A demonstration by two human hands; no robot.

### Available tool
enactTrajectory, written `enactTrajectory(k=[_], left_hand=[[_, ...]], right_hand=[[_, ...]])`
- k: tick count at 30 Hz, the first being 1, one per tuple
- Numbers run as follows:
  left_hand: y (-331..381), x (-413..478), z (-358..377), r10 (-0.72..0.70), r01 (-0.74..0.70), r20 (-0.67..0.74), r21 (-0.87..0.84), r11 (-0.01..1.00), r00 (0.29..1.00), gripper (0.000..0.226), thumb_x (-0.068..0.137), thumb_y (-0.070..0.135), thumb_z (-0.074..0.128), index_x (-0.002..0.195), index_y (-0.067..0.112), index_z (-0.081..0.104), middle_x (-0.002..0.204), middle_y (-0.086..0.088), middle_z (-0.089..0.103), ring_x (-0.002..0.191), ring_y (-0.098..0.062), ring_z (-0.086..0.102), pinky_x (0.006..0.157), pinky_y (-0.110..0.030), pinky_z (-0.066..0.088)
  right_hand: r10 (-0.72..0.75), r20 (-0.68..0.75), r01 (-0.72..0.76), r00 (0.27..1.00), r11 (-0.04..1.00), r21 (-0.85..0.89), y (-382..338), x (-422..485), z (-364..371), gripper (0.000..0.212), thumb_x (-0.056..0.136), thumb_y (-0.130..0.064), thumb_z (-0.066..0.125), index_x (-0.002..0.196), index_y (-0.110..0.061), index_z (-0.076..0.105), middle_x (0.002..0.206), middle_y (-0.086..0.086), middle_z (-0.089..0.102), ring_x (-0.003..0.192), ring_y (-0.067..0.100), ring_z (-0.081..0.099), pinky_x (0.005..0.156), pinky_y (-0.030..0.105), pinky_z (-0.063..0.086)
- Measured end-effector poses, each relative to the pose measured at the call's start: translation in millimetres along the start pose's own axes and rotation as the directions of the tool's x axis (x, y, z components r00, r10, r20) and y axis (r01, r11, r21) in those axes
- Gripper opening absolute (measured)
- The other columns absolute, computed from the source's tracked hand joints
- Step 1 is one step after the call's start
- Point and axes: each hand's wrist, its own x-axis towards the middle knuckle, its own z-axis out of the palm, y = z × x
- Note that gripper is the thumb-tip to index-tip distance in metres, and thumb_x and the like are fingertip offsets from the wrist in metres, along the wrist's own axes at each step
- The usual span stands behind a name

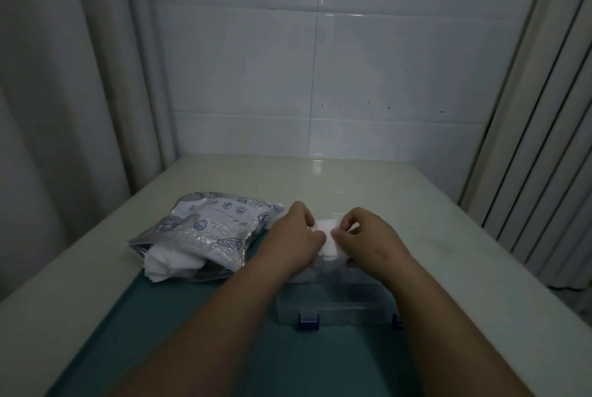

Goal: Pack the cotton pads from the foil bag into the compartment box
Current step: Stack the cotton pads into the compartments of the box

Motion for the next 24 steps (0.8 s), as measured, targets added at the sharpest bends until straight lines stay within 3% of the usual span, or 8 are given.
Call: enactTrajectory(k=[4, 7, 13, 15, 17, 21, 24], left_hand=[[2, -1, 4, 0.064, -0.056, -0.056, 0.127, 0.990, 0.996, 0.014, 0.088, 0.028, 0.054, 0.098, 0.022, 0.047, 0.083, -0.001, 0.060, 0.073, -0.017, 0.056, 0.058, -0.029, 0.038], [4, -3, 5, 0.090, -0.073, -0.071, 0.212, 0.975, 0.993, 0.011, 0.091, 0.027, 0.049, 0.098, 0.020, 0.046, 0.082, 0.000, 0.055, 0.073, -0.019, 0.052, 0.063, -0.030, 0.037], [3, 0, 5, 0.090, -0.086, 0.004, 0.367, 0.926, 0.996, 0.015, 0.096, 0.021, 0.044, 0.105, 0.012, 0.052, 0.107, -0.011, 0.063, 0.092, -0.027, 0.057, 0.070, -0.029, 0.038], [1, 0, 5, 0.107, -0.100, 0.007, 0.422, 0.901, 0.994, 0.017, 0.094, 0.017, 0.047, 0.107, 0.015, 0.058, 0.111, -0.008, 0.064, 0.100, -0.025, 0.059, 0.074, -0.029, 0.040], [-3, -1, 7, 0.121, -0.102, -0.021, 0.417, 0.903, 0.992, 0.017, 0.091, 0.014, 0.051, 0.105, 0.017, 0.062, 0.108, -0.005, 0.065, 0.098, -0.022, 0.060, 0.078, -0.029, 0.045], [-6, -2, 7, 0.160, -0.130, -0.059, 0.345, 0.930, 0.985, 0.017, 0.090, 0.014, 0.055, 0.097, 0.021, 0.068, 0.103, -0.001, 0.068, 0.092, -0.016, 0.060, 0.084, -0.032, 0.052], [-7, -3, 2, 0.154, -0.138, -0.012, 0.388, 0.911, 0.988, 0.022, 0.086, 0.027, 0.059, 0.102, 0.026, 0.074, 0.107, 0.003, 0.070, 0.102, -0.017, 0.060, 0.092, -0.031, 0.049]], right_hand=[[0.044, 0.007, -0.044, 0.999, 0.999, 0.030, 0, 0, 1, 0.012, 0.089, -0.028, 0.064, 0.085, -0.019, 0.057, 0.092, 0.004, 0.064, 0.080, 0.024, 0.066, 0.070, 0.041, 0.061], [0.045, 0.020, -0.045, 0.999, 0.999, 0.017, -1, -1, 0, 0.012, 0.089, -0.027, 0.065, 0.085, -0.018, 0.058, 0.094, 0.005, 0.065, 0.080, 0.027, 0.067, 0.069, 0.042, 0.061], [0.047, 0.057, -0.043, 0.997, 0.997, -0.071, -1, -1, 3, 0.011, 0.088, -0.027, 0.065, 0.083, -0.018, 0.060, 0.087, 0.003, 0.066, 0.078, 0.024, 0.067, 0.076, 0.045, 0.059], [0.035, 0.056, -0.024, 0.998, 0.983, -0.181, 0, -1, 5, 0.011, 0.089, -0.030, 0.062, 0.087, -0.019, 0.061, 0.087, -0.001, 0.064, 0.080, 0.019, 0.064, 0.078, 0.037, 0.056], [0.027, 0.057, -0.009, 0.998, 0.954, -0.298, -3, -3, 7, 0.013, 0.092, -0.032, 0.059, 0.097, -0.020, 0.061, 0.091, -0.001, 0.062, 0.084, 0.016, 0.060, 0.076, 0.029, 0.049], [0.040, 0.072, -0.011, 0.997, 0.934, -0.358, -7, -4, 12, 0.015, 0.094, -0.033, 0.056, 0.103, -0.022, 0.060, 0.102, 0.003, 0.065, 0.090, 0.018, 0.060, 0.085, 0.035, 0.052], [0.054, 0.091, -0.017, 0.994, 0.932, -0.363, -10, -4, 13, 0.016, 0.094, -0.032, 0.056, 0.106, -0.022, 0.060, 0.105, 0.003, 0.065, 0.090, 0.018, 0.059, 0.088, 0.036, 0.052]])
